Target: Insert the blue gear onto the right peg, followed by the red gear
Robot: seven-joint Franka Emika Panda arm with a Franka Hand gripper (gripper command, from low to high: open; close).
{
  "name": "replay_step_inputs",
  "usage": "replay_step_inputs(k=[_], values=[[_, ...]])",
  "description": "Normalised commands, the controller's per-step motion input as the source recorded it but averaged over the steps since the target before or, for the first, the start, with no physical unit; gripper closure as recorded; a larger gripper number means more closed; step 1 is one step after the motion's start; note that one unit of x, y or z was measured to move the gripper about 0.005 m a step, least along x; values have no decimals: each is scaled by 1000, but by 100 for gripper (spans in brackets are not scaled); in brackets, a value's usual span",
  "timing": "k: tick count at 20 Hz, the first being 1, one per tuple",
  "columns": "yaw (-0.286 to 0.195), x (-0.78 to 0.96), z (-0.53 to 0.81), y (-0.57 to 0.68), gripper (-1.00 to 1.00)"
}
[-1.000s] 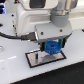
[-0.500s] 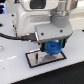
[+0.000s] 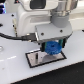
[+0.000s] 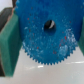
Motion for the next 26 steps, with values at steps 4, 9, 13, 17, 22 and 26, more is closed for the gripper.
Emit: replay_step_inputs(k=[4, 9, 13, 17, 22, 26], values=[[0, 111, -127, -1, 100], [0, -54, 69, 0, 100], [0, 58, 249, -61, 100], [0, 186, -62, 2, 100], [0, 309, -52, -33, 100], [0, 243, -70, 3, 100]])
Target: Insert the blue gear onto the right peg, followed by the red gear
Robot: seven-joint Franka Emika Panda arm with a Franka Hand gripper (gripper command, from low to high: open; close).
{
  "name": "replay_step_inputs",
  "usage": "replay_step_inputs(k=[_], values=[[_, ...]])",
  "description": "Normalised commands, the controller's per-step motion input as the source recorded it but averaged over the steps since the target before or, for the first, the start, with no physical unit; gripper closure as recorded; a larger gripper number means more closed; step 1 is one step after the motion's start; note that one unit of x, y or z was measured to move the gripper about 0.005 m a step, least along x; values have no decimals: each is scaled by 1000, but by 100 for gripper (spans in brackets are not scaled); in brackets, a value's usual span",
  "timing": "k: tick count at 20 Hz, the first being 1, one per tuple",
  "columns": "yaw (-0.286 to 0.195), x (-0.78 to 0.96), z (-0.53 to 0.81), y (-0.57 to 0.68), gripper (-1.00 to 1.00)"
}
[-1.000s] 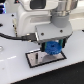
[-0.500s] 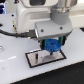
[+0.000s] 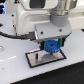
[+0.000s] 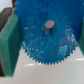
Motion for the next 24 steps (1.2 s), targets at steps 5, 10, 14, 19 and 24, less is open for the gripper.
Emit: replay_step_inputs(k=[5, 10, 14, 19, 24], values=[[0, 336, 265, -50, 100], [0, 563, 355, -54, 100], [0, 283, 18, -24, 100], [0, 97, 16, 0, 100], [0, 79, -30, 19, 100]])
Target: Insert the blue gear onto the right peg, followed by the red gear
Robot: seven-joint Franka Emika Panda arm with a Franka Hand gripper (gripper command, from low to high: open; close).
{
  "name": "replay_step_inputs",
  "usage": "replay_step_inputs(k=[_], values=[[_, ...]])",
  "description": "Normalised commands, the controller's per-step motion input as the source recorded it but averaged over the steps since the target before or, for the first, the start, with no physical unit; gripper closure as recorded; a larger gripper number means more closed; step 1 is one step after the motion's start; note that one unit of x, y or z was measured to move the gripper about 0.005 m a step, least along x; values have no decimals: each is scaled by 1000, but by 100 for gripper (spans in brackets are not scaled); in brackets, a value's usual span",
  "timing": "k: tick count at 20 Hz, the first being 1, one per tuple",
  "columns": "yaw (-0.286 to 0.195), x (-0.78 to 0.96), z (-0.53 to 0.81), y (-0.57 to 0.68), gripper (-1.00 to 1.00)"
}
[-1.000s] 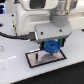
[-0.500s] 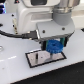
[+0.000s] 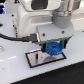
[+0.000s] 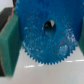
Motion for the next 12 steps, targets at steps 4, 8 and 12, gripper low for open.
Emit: replay_step_inputs(k=[4, 8, 12], values=[[0, 78, -144, 28, 100], [0, 0, -450, -38, 100], [0, 125, -140, 37, 100]])
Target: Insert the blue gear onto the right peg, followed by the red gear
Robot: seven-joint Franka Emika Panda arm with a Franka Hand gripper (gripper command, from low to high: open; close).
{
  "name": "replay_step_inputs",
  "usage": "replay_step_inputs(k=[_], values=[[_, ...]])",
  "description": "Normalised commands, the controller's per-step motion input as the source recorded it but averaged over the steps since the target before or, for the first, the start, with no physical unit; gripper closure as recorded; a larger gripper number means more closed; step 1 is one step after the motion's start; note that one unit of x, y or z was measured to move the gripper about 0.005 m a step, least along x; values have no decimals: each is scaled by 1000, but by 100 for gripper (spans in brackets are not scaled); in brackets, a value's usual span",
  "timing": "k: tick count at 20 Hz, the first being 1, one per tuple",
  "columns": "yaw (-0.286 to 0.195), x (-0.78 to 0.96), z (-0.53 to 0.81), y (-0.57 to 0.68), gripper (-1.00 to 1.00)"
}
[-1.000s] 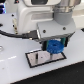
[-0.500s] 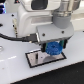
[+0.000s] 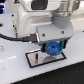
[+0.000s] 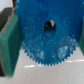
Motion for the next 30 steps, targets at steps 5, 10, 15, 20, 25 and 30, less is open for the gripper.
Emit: replay_step_inputs(k=[5, 10, 15, 20, 25, 30], values=[[0, 32, 123, -49, 100], [0, 16, 144, -29, 100], [0, 88, -24, -4, 100], [0, 143, -170, -8, 100], [0, 163, -201, -4, 100], [0, 108, -147, 5, 100]])
